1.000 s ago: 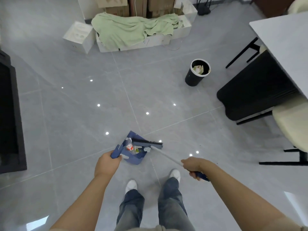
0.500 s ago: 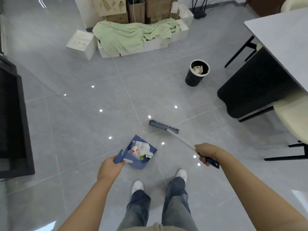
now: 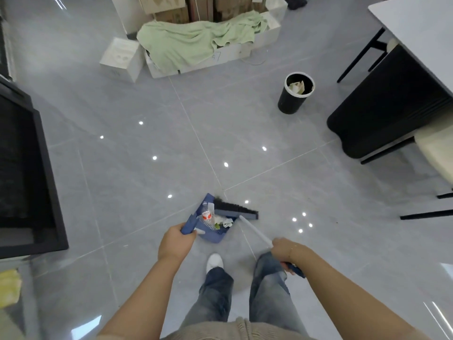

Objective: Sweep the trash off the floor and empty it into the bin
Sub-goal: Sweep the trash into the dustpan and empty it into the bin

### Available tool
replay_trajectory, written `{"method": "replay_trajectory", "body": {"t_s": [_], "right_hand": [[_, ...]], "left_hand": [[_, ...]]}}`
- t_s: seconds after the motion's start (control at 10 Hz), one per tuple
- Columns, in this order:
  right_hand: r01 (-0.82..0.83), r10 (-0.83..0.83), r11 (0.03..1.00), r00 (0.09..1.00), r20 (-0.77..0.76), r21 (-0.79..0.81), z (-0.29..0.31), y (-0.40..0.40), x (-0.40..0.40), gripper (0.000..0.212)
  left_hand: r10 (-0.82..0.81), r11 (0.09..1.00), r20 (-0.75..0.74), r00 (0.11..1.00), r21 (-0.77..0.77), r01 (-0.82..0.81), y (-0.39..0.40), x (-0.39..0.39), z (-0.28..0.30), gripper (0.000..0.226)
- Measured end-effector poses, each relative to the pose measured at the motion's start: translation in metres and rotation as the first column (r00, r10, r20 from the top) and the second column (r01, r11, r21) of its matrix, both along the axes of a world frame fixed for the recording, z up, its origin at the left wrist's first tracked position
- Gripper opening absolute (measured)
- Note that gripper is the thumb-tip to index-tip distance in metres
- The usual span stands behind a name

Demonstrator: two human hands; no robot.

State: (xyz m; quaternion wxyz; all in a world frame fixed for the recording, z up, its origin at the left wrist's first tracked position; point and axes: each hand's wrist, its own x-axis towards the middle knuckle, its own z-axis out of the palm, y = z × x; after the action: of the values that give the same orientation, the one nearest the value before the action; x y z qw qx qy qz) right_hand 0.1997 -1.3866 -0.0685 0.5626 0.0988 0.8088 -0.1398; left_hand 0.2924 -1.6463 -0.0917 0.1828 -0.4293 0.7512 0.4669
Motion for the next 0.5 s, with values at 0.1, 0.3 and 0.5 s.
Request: {"method": "replay_trajectory", "body": {"t_s": [0.1,0.3,0.5], "right_hand": [[0.114,-0.113,0.993,0.993,0.033,-0.01,0.031,0.023,-0.003,0.027],[0.552,-0.546,0.833,0.832,0.095,-0.047,0.057,0.057,0.02,0.017],[0.776,-0.773,0.627,0.631,0.061,-0.077,0.059,0.076,0.061,0.019]], "left_hand": [[-0.013,1.0,0.023,1.0,0.019,0.013,-0.001,0.001,-0.001,0.01],[-0.058,0.997,0.017,0.998,0.048,0.058,-0.001,0.01,0.004,0.019],[-0.104,0.994,-0.064,0.993,-0.023,0.102,0.007,0.031,0.024,0.022]]}}
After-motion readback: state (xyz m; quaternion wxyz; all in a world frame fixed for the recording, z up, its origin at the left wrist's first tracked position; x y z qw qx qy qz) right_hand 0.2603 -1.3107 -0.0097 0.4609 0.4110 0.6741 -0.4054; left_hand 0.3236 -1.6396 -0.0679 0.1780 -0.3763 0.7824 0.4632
